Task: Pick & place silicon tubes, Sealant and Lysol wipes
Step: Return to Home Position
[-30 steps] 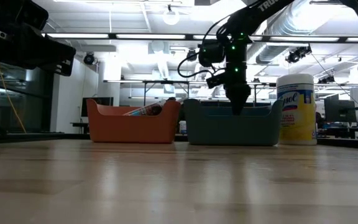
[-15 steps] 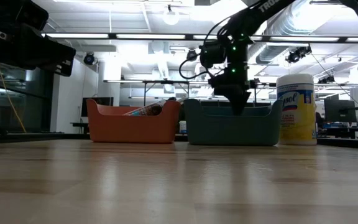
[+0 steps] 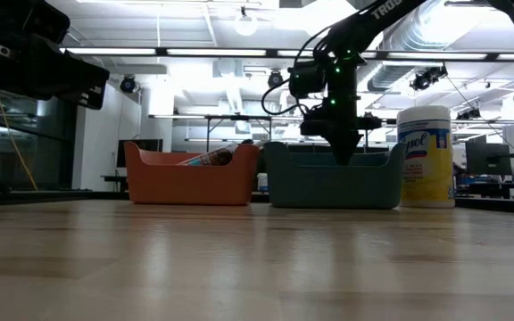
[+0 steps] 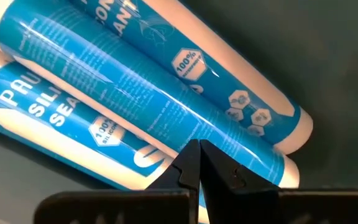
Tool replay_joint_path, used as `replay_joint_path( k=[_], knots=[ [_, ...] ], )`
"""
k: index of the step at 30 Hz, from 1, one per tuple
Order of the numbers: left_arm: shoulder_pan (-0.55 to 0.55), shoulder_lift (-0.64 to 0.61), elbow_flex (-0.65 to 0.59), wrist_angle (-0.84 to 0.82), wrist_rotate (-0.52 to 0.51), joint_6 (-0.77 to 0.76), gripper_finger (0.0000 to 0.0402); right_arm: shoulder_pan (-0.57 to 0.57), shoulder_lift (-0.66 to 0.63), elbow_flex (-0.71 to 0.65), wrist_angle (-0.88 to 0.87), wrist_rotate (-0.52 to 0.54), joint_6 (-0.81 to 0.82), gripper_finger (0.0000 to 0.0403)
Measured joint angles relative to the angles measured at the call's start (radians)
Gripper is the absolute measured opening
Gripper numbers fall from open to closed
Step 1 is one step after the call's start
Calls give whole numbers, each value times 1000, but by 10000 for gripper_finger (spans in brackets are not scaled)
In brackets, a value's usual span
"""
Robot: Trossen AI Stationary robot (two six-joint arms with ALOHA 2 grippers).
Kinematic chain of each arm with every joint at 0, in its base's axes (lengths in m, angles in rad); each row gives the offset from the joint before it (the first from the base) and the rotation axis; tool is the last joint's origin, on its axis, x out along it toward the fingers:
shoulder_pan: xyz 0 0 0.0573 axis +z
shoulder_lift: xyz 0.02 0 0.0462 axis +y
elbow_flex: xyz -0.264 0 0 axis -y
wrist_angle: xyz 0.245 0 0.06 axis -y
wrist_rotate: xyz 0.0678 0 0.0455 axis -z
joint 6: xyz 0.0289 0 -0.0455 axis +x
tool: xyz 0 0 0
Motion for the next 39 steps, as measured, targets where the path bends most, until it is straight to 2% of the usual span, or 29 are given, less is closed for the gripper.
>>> replay_joint_path(
  k=[17, 28, 39],
  knots=[
    [0, 0, 0, 0, 5, 0, 0, 1, 1, 0, -17, 4, 97, 1],
    [0, 0, 0, 0, 14, -8, 0, 3, 50, 1, -18, 26, 112, 0],
    [0, 0, 0, -1, 15, -13, 0, 1, 49, 1, -13, -17, 146, 0]
  ],
)
